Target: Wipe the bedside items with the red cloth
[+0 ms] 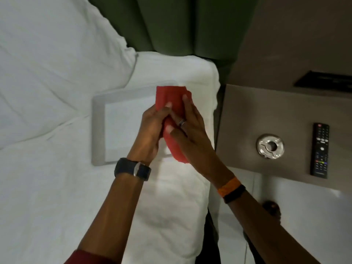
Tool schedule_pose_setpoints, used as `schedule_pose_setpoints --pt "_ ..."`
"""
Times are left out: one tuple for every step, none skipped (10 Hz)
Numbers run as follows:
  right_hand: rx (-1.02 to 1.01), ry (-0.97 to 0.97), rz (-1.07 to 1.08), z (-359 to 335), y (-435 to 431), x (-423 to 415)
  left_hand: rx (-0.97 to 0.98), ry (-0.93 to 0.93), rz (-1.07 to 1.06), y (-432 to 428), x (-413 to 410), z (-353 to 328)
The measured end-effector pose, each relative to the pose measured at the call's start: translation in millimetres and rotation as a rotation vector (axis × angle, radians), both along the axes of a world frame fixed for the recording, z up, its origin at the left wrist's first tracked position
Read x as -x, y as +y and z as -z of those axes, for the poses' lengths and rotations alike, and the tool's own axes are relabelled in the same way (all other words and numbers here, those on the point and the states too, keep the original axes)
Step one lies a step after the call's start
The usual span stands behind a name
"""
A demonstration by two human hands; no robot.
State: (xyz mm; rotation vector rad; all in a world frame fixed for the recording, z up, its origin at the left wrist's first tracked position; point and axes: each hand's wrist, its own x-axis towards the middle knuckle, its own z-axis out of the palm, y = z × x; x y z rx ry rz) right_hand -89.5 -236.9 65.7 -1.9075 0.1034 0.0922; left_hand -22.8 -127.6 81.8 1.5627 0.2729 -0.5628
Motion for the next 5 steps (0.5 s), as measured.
schedule_pose_setpoints --pt "0.208 -0.022 -0.010 24.1 13.8 -28.4 0.047 0.075 0.033 42.0 -19.9 21.9" --pt "0.590 0.003 -0.149 41.2 21.2 -44.1 -0.208 -0.020 0.203 51.7 -23.6 44.3" --pt "1.003 -0.001 -0.281 53.1 34.9 -50.5 -0.702 -0.321 0.314 48.1 -16.5 68.8" --pt "1.043 -0.024 -0.241 45.5 23.2 -56.8 -0.774 -0.416 0.289 41.4 -11.8 70.5" --pt "1.063 -0.119 -0.087 13.8 -14.6 -63.9 -0.911 -0.684 0.278 32.7 -11.3 49.7"
